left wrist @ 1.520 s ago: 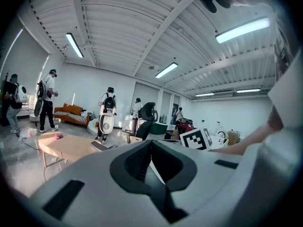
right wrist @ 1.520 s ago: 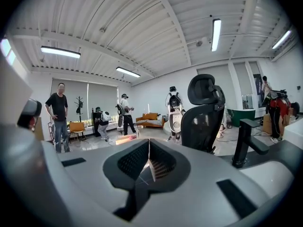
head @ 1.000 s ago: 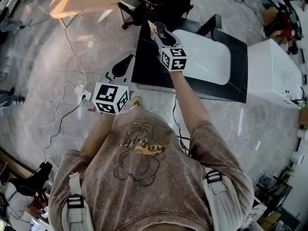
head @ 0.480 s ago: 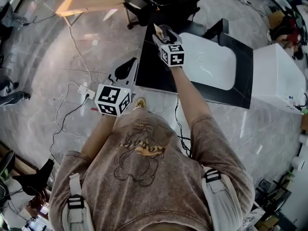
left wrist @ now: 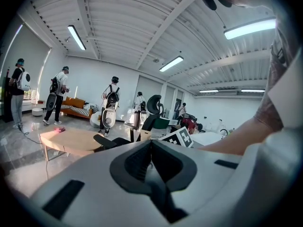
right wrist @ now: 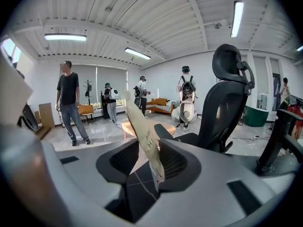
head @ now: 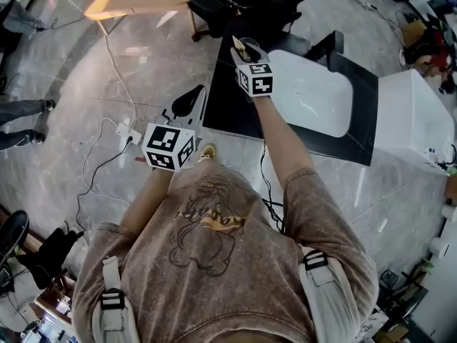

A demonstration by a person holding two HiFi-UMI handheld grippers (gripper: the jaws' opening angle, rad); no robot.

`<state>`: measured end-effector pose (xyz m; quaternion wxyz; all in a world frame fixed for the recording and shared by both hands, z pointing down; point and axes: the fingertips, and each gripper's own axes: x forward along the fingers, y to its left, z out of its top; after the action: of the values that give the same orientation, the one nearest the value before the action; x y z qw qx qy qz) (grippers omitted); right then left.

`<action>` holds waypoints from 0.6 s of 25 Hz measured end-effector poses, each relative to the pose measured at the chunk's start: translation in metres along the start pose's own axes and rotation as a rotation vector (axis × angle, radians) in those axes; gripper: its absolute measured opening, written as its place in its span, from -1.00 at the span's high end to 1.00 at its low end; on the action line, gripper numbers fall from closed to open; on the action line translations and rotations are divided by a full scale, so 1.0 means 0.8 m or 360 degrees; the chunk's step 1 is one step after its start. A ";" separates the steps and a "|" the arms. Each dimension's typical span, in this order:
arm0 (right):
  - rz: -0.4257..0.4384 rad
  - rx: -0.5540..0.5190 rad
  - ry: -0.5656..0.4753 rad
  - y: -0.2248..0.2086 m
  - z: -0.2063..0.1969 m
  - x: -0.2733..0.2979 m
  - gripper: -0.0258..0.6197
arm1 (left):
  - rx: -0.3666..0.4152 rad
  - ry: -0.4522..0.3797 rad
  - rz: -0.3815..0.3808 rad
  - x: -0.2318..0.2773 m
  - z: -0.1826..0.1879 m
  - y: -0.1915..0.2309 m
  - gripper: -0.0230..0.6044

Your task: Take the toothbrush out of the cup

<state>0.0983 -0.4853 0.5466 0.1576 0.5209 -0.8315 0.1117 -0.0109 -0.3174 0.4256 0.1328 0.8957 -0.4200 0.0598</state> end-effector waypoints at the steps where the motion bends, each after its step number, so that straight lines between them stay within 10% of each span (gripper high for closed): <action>1: 0.0001 -0.0002 0.0004 0.000 -0.001 -0.001 0.46 | -0.0001 0.0002 0.0003 -0.001 -0.001 -0.001 0.87; 15: -0.0045 -0.0020 -0.0014 -0.013 0.006 -0.006 0.66 | -0.0009 0.0011 0.0007 0.000 -0.007 0.000 0.87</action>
<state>0.1089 -0.4880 0.5404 0.1587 0.5320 -0.8254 0.1019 -0.0107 -0.3159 0.4310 0.1366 0.8942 -0.4218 0.0621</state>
